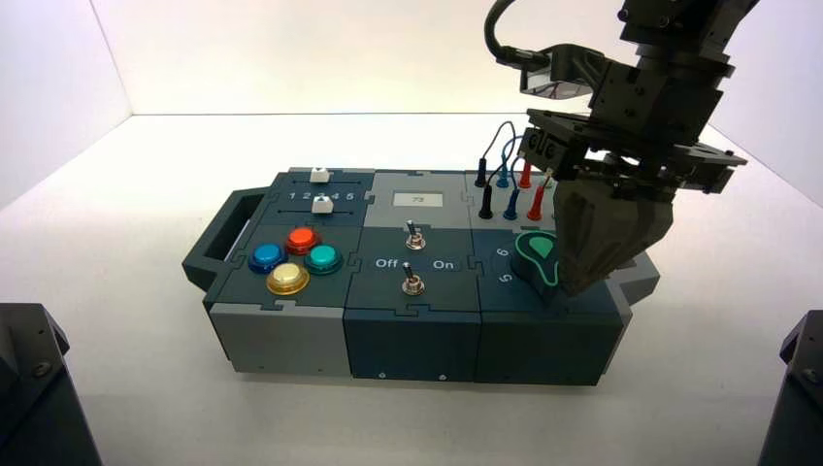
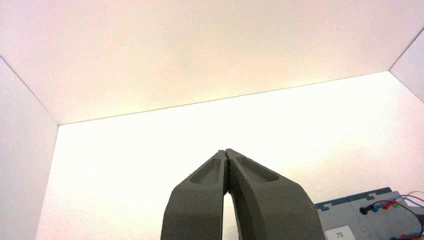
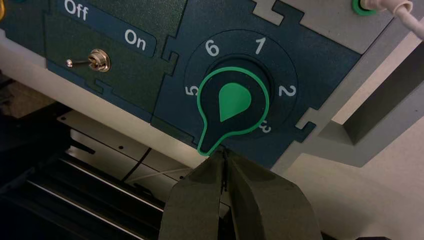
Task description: Turn the knob to position 6.
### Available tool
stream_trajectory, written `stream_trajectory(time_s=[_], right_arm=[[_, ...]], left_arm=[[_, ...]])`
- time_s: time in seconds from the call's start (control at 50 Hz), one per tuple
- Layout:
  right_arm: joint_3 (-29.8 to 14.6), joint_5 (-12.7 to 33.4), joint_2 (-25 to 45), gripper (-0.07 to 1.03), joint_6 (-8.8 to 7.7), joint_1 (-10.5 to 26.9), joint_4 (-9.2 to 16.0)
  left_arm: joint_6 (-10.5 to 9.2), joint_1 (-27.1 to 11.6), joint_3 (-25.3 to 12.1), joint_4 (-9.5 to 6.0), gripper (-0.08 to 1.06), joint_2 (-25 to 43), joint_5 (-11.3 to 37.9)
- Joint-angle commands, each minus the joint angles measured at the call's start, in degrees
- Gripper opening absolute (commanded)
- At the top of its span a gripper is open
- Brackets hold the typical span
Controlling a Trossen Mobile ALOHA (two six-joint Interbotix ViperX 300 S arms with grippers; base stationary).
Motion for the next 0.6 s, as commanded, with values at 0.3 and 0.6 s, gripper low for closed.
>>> stream_trajectory(time_s=[0.3, 0.6], right_arm=[[-1.93, -0.44, 1.23, -0.02, -0.09, 1.41, 0.53], [-4.04, -0.53, 3.96, -0.02, -0.09, 3.78, 1.14]], left_arm=[[0.35, 0.26, -2.11, 0.09, -0.03, 0.53, -0.79], [0.35, 0.18, -2.11, 0.09, -0.03, 0.53, -0.88]])
